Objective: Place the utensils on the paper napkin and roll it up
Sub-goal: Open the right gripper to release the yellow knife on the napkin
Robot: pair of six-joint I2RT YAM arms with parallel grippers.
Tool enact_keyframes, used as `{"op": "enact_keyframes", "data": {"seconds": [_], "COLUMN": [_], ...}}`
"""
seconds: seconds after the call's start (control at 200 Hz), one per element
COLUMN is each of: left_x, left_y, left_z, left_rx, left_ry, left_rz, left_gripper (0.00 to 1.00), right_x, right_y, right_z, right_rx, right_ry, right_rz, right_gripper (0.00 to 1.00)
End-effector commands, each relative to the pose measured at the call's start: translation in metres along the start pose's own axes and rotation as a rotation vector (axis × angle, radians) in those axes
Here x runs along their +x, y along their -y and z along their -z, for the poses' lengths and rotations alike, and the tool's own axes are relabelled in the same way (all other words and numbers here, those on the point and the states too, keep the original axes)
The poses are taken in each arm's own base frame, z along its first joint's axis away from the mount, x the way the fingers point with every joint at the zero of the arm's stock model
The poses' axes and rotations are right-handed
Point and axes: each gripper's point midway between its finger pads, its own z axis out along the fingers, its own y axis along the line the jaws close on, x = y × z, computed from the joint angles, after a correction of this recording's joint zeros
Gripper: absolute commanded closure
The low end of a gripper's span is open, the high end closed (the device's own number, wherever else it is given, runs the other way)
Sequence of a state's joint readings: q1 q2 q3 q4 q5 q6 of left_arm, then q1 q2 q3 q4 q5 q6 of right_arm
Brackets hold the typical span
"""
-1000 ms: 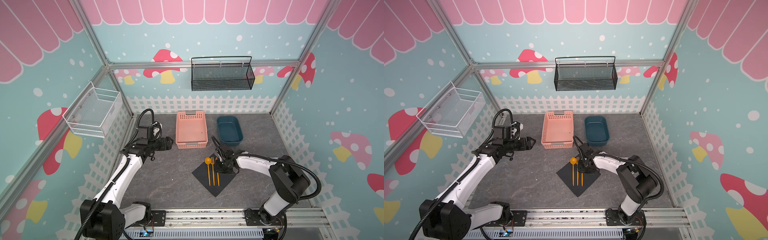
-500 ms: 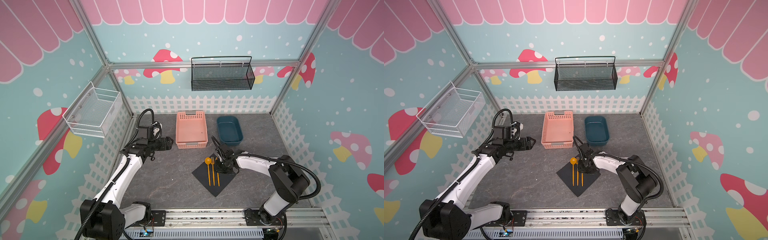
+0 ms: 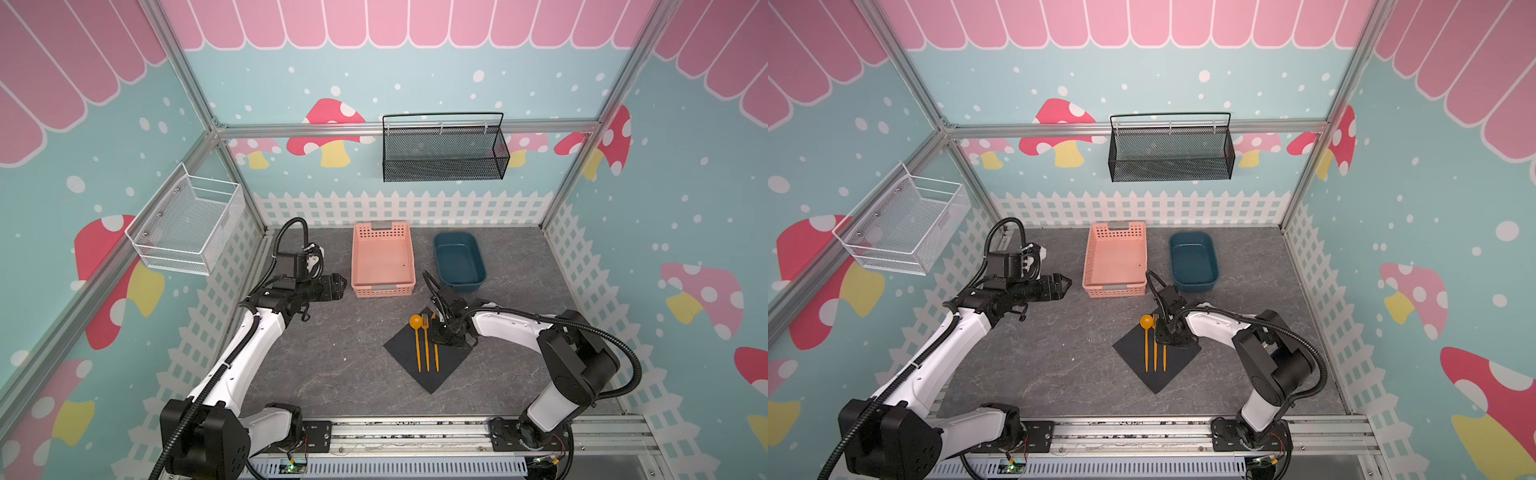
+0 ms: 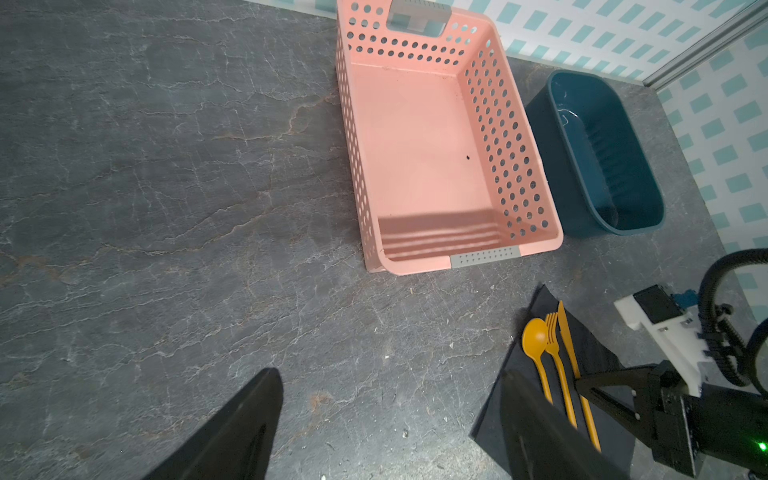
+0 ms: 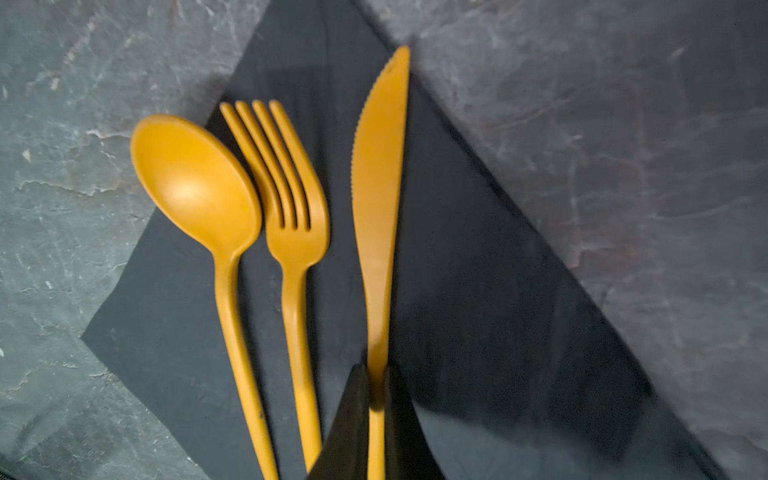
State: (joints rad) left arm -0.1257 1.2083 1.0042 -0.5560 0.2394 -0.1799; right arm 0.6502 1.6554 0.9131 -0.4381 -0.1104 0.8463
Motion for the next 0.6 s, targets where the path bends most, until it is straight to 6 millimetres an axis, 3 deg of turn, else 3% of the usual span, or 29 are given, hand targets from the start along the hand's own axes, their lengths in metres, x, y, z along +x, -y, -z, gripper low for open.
{"op": "enact_keyframes", "data": {"seconds": [0.0, 0.595], "left_x": [-0.0002, -0.0003], "left_y": [-0.0012, -0.0029], "left_z": [-0.0016, -0.0015], "left_rx": [0.002, -0.006], "left_ry": [0.002, 0.003], "left_rz": [0.005, 0.005], "left_gripper": [0.16, 0.16], "right_x": [-0.0033, -0.0045], "right_y": [-0.0019, -0.0048], "right_z": [-0.0003, -0.0039], "right_rx": [0.017, 0.008], "right_ry": [0.006, 0.002], "right_rz": [0.004, 0.008], "right_gripper": [0.91, 0.91]}}
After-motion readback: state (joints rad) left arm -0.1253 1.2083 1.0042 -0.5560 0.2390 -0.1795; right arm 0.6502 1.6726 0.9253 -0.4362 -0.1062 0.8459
